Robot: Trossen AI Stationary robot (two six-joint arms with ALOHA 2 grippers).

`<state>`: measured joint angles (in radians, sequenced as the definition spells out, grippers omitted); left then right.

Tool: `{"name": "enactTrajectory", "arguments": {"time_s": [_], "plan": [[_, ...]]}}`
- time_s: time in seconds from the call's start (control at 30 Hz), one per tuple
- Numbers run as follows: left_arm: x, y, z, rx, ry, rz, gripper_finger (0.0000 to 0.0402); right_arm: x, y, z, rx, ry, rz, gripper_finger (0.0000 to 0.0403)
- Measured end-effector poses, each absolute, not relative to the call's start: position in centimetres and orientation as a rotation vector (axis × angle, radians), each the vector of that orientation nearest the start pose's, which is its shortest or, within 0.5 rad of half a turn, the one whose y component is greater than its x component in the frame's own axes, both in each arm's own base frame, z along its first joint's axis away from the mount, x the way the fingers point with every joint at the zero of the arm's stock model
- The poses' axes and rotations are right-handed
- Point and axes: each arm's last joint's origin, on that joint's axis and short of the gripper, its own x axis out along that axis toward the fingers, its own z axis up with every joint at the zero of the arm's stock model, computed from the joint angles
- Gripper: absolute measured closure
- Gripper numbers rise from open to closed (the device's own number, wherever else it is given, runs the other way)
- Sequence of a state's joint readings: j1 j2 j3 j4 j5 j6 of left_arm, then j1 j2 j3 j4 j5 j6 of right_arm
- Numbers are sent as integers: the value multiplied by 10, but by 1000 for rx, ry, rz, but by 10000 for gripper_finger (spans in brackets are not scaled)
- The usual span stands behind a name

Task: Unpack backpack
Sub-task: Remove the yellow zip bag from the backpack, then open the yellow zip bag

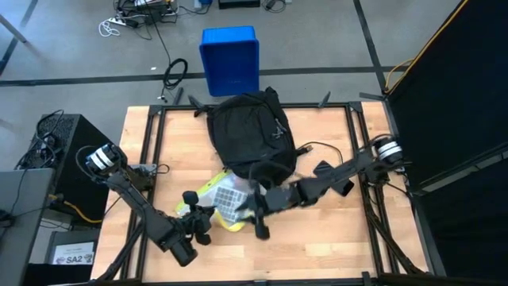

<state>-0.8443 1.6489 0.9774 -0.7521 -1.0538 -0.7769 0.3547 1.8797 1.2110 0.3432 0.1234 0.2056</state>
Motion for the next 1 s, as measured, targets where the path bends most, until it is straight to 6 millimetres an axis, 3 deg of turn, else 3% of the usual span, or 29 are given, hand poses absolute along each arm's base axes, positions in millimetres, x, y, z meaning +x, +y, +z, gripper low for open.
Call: {"name": "enactTrajectory", "arguments": {"time_s": [0.13, 0.27, 0.47, 0.73, 1.0], "plan": [[213, -188, 182, 446, 681, 467, 401, 400, 156, 208, 108, 294, 188, 272], [223, -184, 188, 485, 692, 476, 402, 404, 157, 190, 137, 330, 123, 274], [238, -170, 193, 543, 728, 509, 402, 407, 161, 175, 161, 366, 190, 276], [254, -155, 201, 564, 779, 522, 401, 405, 164, 174, 128, 377, 259, 264], [273, -154, 224, 597, 842, 411, 401, 412, 126, 163, 124, 452, -64, 277]]}}
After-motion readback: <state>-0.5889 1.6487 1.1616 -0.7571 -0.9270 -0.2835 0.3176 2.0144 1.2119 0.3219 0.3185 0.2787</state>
